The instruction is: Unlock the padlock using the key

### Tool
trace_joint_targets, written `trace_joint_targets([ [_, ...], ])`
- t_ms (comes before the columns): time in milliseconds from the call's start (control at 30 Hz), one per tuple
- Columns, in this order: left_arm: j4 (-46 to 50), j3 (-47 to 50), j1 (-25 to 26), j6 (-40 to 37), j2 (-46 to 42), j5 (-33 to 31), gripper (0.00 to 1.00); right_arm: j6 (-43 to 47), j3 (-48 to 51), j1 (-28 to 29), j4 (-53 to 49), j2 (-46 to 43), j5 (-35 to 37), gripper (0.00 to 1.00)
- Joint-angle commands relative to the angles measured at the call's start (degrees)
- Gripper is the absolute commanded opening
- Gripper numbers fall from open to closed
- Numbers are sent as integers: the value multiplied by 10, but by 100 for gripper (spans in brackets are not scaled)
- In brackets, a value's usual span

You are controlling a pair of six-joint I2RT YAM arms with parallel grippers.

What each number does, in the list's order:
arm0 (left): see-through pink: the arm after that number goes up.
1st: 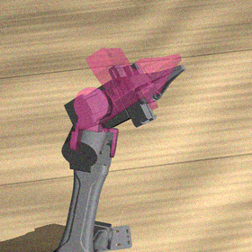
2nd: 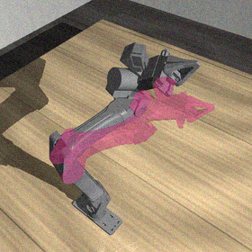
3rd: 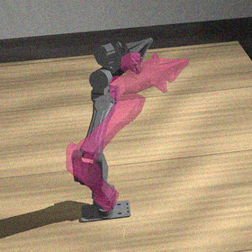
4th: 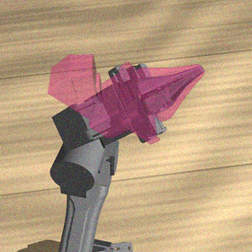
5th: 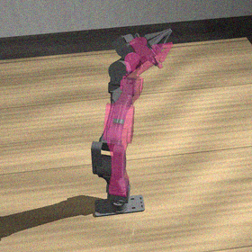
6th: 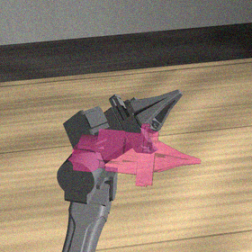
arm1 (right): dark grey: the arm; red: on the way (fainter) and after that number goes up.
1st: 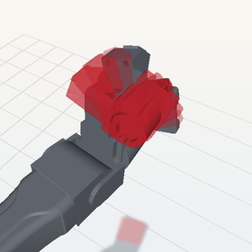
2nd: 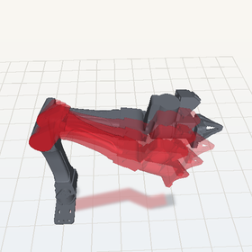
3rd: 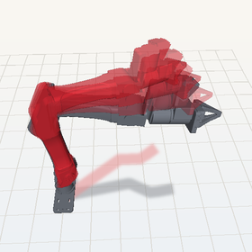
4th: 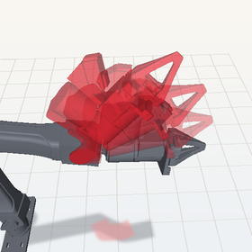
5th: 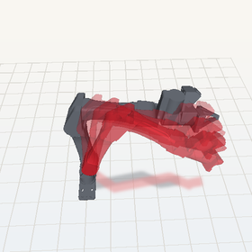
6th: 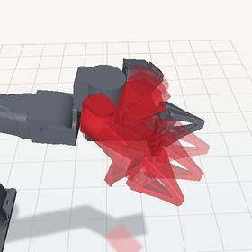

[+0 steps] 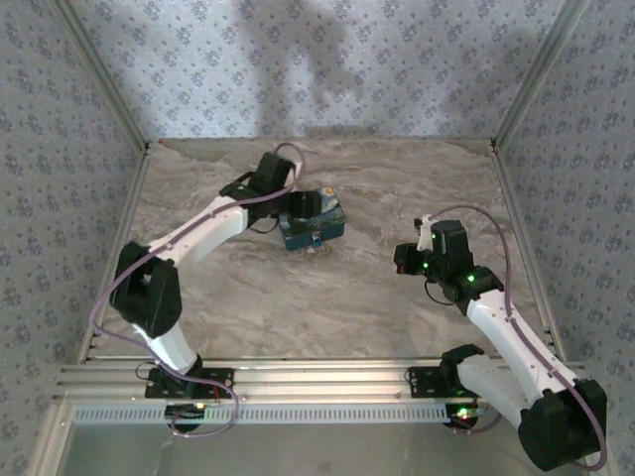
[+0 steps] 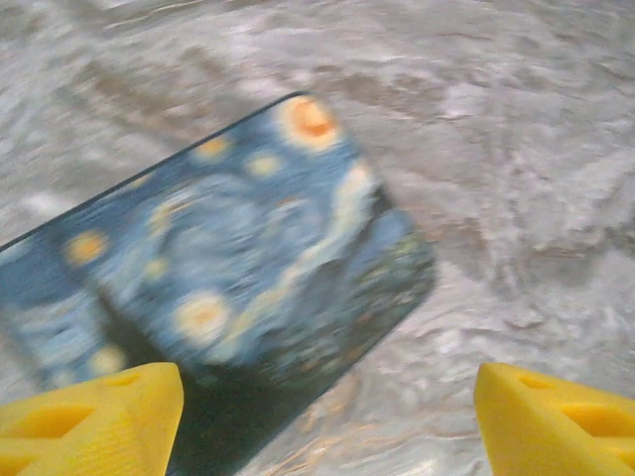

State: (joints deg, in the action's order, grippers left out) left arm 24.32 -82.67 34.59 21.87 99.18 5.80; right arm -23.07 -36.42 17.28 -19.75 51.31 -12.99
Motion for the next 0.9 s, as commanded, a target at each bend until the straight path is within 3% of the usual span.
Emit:
trace_joint_targets([
  [0,38,-61,26,-34,68,-3,76,3,-23,5,-32,-16,23,0],
  [433,71,-235,55,-60,228,39,74,9,-25,3,-67,-37,39,0],
  [867,71,-160,70,-64,210,48,73,11,-31,-13,-100,-39,29,0],
])
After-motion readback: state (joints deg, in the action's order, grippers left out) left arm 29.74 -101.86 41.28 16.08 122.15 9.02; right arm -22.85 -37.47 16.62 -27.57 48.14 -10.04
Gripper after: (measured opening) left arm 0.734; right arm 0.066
